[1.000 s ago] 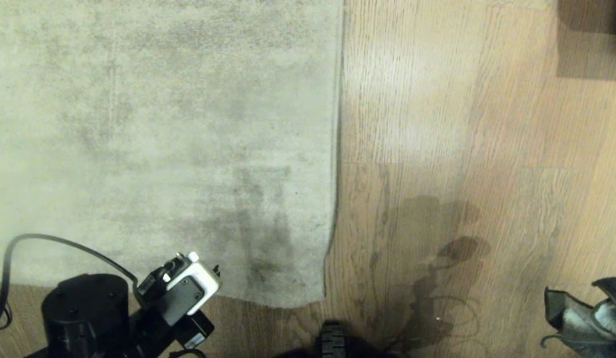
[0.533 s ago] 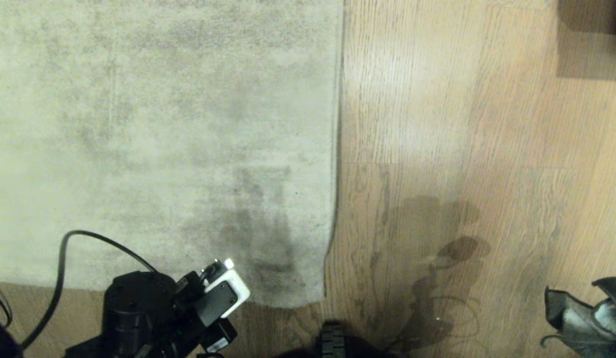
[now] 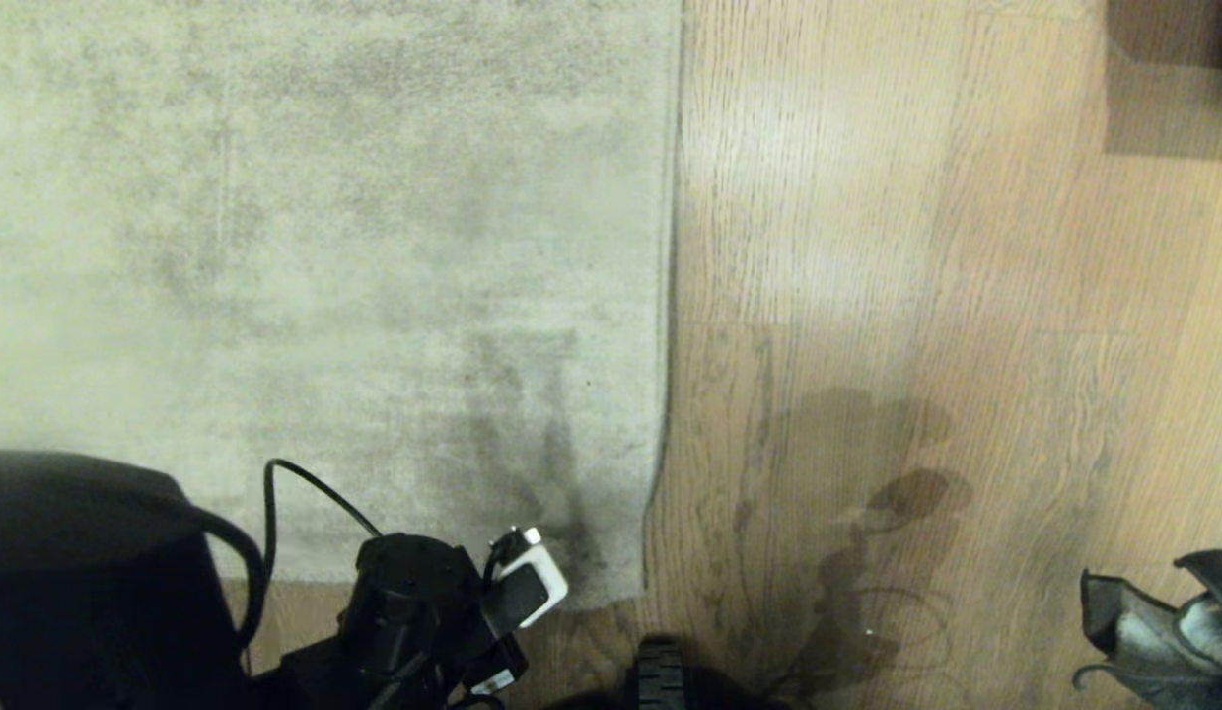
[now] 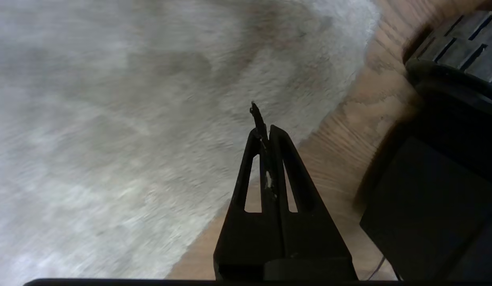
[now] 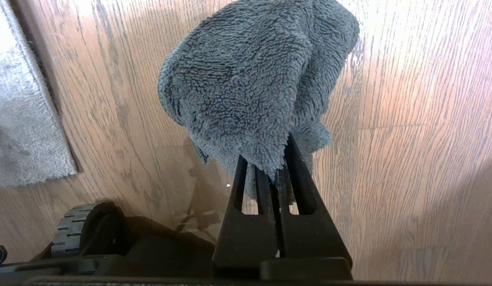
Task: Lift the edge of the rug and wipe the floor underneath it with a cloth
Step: Lay down the carpet
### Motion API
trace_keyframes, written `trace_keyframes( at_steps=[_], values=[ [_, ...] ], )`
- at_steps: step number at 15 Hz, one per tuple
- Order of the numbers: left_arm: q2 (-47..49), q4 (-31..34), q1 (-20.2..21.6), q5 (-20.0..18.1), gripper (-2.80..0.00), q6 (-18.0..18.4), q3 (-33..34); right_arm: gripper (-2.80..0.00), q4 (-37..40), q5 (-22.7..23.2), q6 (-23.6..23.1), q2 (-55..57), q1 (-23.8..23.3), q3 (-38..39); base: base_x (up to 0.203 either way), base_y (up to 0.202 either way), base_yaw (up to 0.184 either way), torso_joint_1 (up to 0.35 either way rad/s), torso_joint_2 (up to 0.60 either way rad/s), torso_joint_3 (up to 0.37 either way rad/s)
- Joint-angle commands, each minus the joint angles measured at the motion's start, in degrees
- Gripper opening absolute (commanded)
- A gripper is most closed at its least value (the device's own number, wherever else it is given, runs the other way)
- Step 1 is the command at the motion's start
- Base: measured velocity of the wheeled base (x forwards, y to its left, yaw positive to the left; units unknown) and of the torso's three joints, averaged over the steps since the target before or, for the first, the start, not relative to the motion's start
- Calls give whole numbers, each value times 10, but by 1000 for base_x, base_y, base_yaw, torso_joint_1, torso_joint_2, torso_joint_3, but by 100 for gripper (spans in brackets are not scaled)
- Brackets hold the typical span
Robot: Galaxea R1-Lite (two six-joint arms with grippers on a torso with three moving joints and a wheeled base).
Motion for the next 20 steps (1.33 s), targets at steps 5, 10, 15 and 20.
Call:
trace_keyframes(
  at_steps=[5, 10, 15, 20],
  values=[
    [89, 30, -6, 1, -280, 2, -76, -280, 0, 0, 0, 1, 0, 0, 0, 0, 0, 0, 0, 0],
    [119, 89, -18, 1, -280, -3, -126, -280, 0, 0, 0, 1, 1, 0, 0, 0, 0, 0, 0, 0],
    [142, 90, -14, 3, -280, -19, -151, -280, 0, 0, 0, 1, 0, 0, 0, 0, 0, 0, 0, 0],
    [179, 90, -13, 17, -280, -17, -221, -280, 0, 0, 0, 1, 0, 0, 0, 0, 0, 0, 0, 0]
  ],
)
